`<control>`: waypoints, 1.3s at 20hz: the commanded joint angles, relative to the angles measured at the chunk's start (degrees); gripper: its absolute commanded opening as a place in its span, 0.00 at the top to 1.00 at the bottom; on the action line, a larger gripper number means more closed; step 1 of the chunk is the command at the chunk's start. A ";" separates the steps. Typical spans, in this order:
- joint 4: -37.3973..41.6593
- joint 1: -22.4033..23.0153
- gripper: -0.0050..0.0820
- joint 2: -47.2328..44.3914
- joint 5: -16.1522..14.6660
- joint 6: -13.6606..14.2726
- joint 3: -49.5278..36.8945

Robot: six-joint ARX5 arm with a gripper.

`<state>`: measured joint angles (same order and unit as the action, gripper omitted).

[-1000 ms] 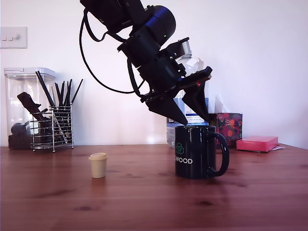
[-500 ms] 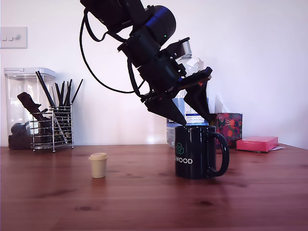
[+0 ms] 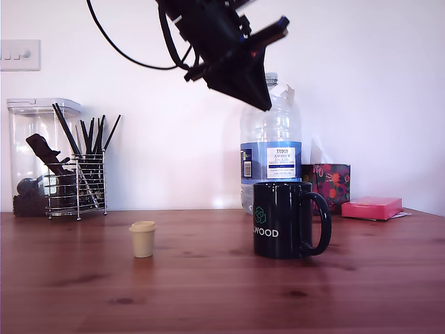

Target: Pick up the coffee capsules from the table one by one and drop them inside the nearest coffee cup

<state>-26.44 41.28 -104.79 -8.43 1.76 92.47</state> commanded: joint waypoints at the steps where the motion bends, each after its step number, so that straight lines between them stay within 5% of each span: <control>1: 0.90 0.22 0.97 0.50 0.17 0.92 -1.07; 16: 32.61 -8.50 0.97 26.97 0.68 0.61 -40.63; 26: 51.56 -12.50 0.97 34.77 3.30 -3.06 -64.59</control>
<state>23.40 29.06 -70.57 -4.99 -0.93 29.52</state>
